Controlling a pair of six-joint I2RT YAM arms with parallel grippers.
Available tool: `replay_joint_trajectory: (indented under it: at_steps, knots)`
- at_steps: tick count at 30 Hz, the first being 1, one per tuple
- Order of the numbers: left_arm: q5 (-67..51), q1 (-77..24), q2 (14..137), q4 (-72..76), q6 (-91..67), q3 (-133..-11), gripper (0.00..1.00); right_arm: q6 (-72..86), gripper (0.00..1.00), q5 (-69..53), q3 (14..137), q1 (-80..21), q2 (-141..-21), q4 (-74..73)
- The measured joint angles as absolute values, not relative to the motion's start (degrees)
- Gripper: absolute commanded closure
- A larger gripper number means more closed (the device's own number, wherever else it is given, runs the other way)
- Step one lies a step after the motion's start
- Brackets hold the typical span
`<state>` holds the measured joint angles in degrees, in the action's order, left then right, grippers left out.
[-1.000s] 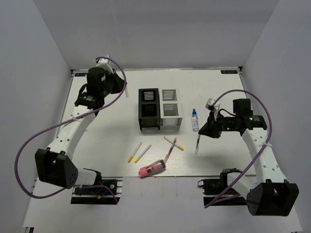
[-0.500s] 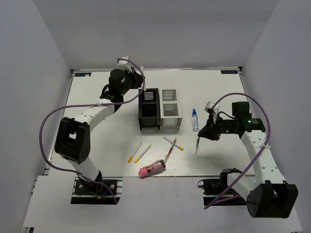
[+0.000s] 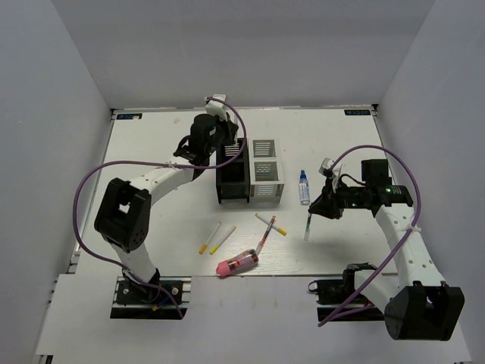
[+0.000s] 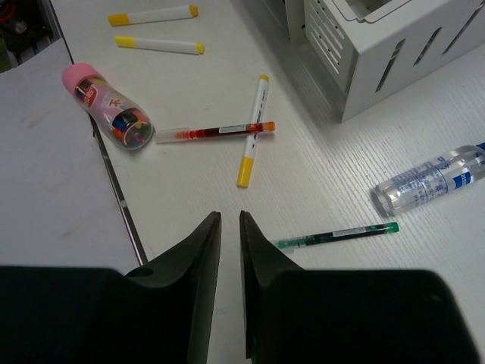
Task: Sort the stationery into containers
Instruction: Place the pen in the storage box.
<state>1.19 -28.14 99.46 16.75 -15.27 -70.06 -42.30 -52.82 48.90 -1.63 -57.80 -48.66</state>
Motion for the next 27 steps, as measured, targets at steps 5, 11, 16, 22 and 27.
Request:
replay_joint_trajectory:
  at_steps: [5, 11, 16, 22, 27]
  knots:
    - [4.4, -29.2, 100.0, 16.5, -13.5, -69.8, 0.98, -42.2, 0.77, -52.8, 48.9, -1.6, -57.8, -48.2]
    - [6.3, -29.9, 100.1, 15.8, -12.7, -67.6, 0.90, -42.1, 0.73, -52.7, 48.9, -1.6, -57.8, -48.0]
    - [6.8, -30.3, 100.1, 14.1, -12.0, -66.8, 0.44, -42.0, 0.65, -52.7, 48.9, -1.6, -57.8, -48.0]
    - [7.7, -31.0, 100.1, 13.4, -12.0, -66.8, 0.25, -42.0, 0.61, -52.7, 48.9, -1.6, -57.8, -48.0]
    - [8.4, -31.2, 98.9, 11.9, -11.8, -66.8, 0.25, -42.2, 0.68, -52.7, 48.9, -1.6, -57.8, -48.0]
